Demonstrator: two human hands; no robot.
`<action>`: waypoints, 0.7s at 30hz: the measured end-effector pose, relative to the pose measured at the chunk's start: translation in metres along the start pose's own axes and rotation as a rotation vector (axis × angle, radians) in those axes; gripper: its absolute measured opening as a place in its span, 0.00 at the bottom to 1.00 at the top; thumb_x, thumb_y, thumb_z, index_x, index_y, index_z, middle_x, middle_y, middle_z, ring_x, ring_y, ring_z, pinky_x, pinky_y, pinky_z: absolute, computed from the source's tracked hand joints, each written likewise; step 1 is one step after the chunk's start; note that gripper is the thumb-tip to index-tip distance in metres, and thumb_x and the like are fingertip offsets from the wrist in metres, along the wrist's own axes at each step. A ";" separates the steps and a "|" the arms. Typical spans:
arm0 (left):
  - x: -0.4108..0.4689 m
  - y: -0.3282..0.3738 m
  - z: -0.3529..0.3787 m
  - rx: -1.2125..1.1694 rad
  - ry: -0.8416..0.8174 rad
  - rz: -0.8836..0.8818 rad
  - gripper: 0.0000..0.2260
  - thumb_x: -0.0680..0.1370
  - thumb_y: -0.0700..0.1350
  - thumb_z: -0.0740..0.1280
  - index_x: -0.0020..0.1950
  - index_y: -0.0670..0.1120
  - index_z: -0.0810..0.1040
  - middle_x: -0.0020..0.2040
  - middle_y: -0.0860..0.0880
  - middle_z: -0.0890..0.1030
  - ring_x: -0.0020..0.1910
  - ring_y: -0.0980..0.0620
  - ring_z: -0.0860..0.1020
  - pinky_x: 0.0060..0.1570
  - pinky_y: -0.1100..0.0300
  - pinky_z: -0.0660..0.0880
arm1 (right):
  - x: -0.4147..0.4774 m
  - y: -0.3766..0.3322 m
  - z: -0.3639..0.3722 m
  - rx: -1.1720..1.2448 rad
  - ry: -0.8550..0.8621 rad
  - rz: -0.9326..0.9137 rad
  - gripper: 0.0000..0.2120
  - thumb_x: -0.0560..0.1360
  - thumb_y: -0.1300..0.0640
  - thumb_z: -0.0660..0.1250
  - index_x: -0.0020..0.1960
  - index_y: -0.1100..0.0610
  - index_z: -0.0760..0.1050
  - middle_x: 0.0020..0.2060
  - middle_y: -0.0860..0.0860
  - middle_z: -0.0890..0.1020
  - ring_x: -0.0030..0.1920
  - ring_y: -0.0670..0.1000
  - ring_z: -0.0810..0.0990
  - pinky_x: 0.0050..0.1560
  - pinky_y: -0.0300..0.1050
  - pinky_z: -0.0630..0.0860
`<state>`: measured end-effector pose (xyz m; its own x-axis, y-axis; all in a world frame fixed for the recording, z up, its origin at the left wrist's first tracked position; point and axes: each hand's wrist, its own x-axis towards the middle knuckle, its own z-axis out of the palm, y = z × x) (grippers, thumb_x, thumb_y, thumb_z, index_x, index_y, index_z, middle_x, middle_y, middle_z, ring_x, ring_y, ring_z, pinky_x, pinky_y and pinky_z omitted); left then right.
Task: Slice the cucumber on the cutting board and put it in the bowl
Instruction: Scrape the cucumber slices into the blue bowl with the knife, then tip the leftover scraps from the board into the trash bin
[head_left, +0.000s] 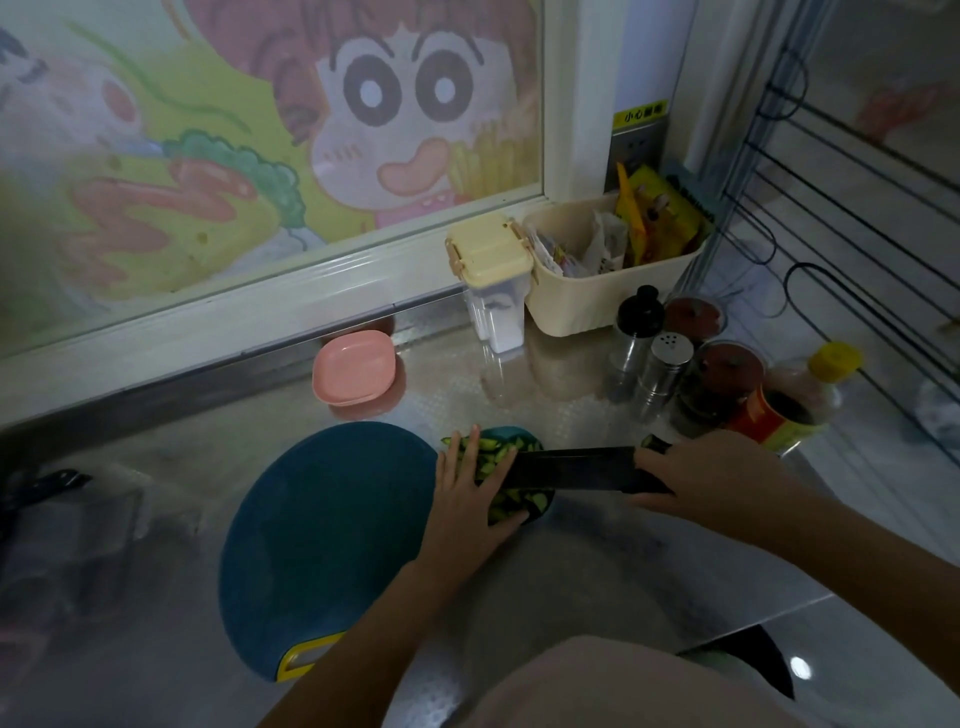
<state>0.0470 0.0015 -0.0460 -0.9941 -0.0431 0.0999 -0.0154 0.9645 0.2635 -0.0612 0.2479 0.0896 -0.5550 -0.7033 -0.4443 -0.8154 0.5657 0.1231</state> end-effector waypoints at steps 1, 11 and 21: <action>-0.001 -0.001 0.000 -0.034 -0.003 -0.008 0.31 0.73 0.63 0.60 0.74 0.56 0.59 0.76 0.42 0.52 0.74 0.40 0.47 0.67 0.39 0.46 | -0.001 0.002 0.001 -0.004 0.004 -0.005 0.28 0.77 0.34 0.47 0.69 0.50 0.62 0.45 0.49 0.78 0.33 0.46 0.68 0.29 0.35 0.60; 0.011 -0.018 -0.033 -0.441 0.249 -0.227 0.06 0.76 0.44 0.68 0.47 0.43 0.83 0.59 0.47 0.75 0.56 0.51 0.74 0.55 0.63 0.71 | -0.009 0.022 0.005 0.314 0.108 0.101 0.15 0.76 0.36 0.54 0.58 0.41 0.68 0.33 0.40 0.70 0.32 0.39 0.72 0.30 0.32 0.64; 0.042 -0.043 -0.059 -0.635 0.169 -0.545 0.05 0.74 0.37 0.69 0.43 0.43 0.74 0.42 0.49 0.78 0.43 0.53 0.77 0.40 0.69 0.71 | 0.012 0.006 0.036 0.780 0.213 0.241 0.24 0.67 0.31 0.52 0.46 0.48 0.73 0.33 0.43 0.75 0.33 0.41 0.75 0.32 0.37 0.69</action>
<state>0.0123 -0.0566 0.0032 -0.8350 -0.5460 -0.0690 -0.3738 0.4707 0.7991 -0.0669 0.2586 0.0535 -0.7821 -0.5472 -0.2982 -0.3666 0.7910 -0.4899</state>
